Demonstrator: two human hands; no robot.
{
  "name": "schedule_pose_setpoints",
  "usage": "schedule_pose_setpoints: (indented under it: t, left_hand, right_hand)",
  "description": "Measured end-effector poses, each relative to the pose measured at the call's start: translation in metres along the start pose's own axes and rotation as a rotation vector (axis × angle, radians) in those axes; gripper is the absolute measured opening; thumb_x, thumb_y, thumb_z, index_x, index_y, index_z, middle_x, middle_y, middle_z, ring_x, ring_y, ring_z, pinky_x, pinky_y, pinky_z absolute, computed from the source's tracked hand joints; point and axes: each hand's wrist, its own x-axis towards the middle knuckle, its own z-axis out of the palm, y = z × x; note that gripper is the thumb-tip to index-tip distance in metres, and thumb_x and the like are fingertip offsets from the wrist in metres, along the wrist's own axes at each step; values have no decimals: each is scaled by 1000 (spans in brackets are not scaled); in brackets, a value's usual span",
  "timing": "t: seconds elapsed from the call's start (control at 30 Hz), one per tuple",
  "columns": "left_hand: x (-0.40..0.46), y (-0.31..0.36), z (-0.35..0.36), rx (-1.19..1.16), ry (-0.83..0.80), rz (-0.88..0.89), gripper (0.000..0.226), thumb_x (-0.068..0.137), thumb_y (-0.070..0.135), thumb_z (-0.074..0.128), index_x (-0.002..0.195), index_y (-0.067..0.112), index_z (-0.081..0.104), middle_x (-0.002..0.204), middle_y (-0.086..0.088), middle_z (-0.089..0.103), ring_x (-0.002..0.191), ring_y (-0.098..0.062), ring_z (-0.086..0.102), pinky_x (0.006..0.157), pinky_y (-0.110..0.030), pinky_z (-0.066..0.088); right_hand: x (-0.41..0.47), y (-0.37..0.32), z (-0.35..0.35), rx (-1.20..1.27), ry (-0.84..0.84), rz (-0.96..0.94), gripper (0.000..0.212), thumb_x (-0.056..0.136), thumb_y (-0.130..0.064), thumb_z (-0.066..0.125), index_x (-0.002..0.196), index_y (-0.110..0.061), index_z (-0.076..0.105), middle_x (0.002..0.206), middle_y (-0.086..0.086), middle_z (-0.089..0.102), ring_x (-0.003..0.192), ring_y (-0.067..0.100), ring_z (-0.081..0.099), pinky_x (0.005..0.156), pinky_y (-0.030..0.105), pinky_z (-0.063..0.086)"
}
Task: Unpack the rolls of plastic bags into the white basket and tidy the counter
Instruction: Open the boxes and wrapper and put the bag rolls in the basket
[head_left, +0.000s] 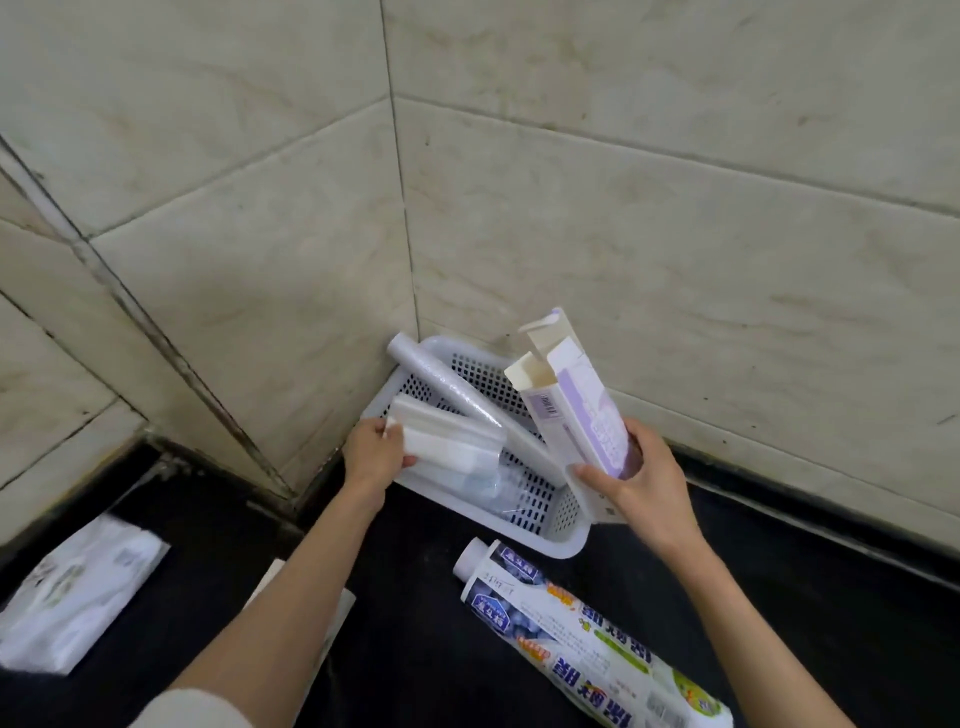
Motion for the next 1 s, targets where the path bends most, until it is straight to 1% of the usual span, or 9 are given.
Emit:
schedule_pose_setpoints:
  t: [0.13,0.2,0.3,0.4,0.53,0.63,0.73,0.87,1.0]
  left_hand:
    - [12,-10,18,382,-60,65,18,93,7,43,84,1,58,82,-12,57,65,-21,56,54,-26,45]
    - [14,-12,19,584,-66,169,19,92,8,44,78,1,56,81,-17,60,76,-27,55,63,-32,42]
    - [15,-10,16,786,-63,284,25,91,14,49,94,-7,61,97,-27,62,95,-37,56,80,-43,47]
    - [9,-9,8,724,-96,343,23,91,14,51,79,-4,61,90,-24,61,97,-39,56,83,-42,46]
    - [-20,-15,-17,426,-84,307,28,93,15,47,114,0,59,107,-11,61,99,-18,54,86,-25,39]
    - [-48,-27,-41,269,-12,308,26,94,15,44,115,9,59,116,-10,63,106,-20,57,96,-33,43]
    - [-80,-40,-61,179,62,335,27,95,11,41,117,10,56,118,-9,61,108,-21,58,95,-35,45]
    - [-120,-60,-78,291,-63,528,35,94,11,43,128,15,48,124,3,48,113,-13,49,95,-30,41]
    - [-141,-85,-76,588,-300,612,37,92,12,48,129,15,49,138,-6,43,129,-21,37,109,-31,26]
  right_hand:
    - [7,4,4,30,-20,19,55,63,-35,81,105,-39,45,98,-23,52,92,-1,53,68,13,38]
    - [9,5,6,32,-39,25,55,64,-36,81,107,-38,46,98,-25,52,92,-3,53,68,12,38]
    - [5,4,9,13,-95,32,59,67,-41,78,117,-33,49,100,-24,52,93,-5,52,63,11,42]
    - [-8,-5,12,23,-178,19,61,66,-52,73,120,-37,48,102,-27,52,95,-7,52,67,11,43]
    - [-40,-24,18,-6,-283,-14,53,65,-63,64,111,-47,45,105,-25,53,95,-2,54,76,19,47]
    - [-70,-32,25,-96,-356,-52,50,69,-60,62,112,-40,45,103,-18,54,91,1,54,75,21,46]
    - [-101,-31,36,-221,-454,-38,52,71,-50,63,116,-28,47,101,-12,52,91,11,51,72,25,43]
    - [-135,-21,60,-460,-615,22,64,72,-48,65,124,-18,42,121,2,51,109,21,47,89,35,43]
    - [-153,-7,89,-596,-678,21,67,74,-50,65,124,-12,41,128,7,48,117,26,44,93,37,41]
